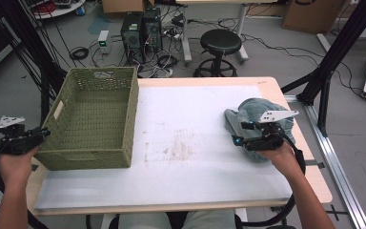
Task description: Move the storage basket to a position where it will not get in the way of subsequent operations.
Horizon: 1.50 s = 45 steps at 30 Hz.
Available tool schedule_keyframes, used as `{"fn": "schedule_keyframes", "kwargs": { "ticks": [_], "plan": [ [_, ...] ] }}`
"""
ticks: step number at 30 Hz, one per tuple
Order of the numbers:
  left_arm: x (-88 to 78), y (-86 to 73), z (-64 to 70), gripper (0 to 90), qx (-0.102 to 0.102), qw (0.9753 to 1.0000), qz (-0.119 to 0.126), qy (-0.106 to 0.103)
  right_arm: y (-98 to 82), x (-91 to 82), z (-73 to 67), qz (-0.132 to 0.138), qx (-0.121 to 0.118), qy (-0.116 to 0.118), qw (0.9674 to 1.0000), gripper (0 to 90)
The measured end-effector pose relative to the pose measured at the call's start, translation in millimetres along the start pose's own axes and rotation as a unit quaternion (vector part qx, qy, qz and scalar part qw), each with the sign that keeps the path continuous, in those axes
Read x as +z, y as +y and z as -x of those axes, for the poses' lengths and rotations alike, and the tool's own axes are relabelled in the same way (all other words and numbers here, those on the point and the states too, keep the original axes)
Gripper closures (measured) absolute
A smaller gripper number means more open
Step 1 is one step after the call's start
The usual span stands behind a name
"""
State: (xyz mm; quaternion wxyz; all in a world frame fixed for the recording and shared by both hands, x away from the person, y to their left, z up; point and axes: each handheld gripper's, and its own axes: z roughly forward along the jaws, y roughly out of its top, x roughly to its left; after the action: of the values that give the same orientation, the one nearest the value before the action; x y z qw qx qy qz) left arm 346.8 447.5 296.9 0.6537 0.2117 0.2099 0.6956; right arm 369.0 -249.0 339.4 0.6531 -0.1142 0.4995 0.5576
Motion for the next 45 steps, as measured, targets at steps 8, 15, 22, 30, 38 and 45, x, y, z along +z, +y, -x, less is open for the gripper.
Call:
{"fn": "schedule_keyframes", "kwargs": {
  "ticks": [8, 15, 22, 30, 38, 45],
  "plan": [
    [-3.1, -1.3, 1.1, 77.3, -0.014, 0.9999, 0.004, -0.008, -0.2, -0.6, 1.4, 0.001, 0.002, 0.000, 1.0000, 27.3],
    [-6.3, -2.9, 4.3, 84.0, -0.029, 0.9995, 0.003, 0.008, 0.1, -0.4, -0.7, 0.001, 0.001, 0.000, 1.0000, 27.3],
    [-10.8, -5.7, 10.2, 83.3, -0.028, 0.9994, 0.007, 0.020, 1.2, -1.6, -0.8, 0.003, 0.000, 0.001, 1.0000, 27.3],
    [-31.2, 11.7, 23.3, 35.1, -0.035, 0.9914, 0.124, -0.026, 3.4, -1.6, 0.3, 0.001, 0.000, -0.003, 1.0000, 27.3],
    [-33.1, 42.5, 96.5, 20.5, -0.001, 0.9582, 0.206, -0.198, 12.7, -11.3, 9.2, 0.002, -0.002, -0.044, 0.9990, 25.2],
    [-17.6, 54.1, 143.6, 20.5, 0.036, 0.9505, 0.203, -0.233, 10.9, -16.1, 20.9, 0.004, 0.014, -0.057, 0.9983, 22.1]
  ]
}}
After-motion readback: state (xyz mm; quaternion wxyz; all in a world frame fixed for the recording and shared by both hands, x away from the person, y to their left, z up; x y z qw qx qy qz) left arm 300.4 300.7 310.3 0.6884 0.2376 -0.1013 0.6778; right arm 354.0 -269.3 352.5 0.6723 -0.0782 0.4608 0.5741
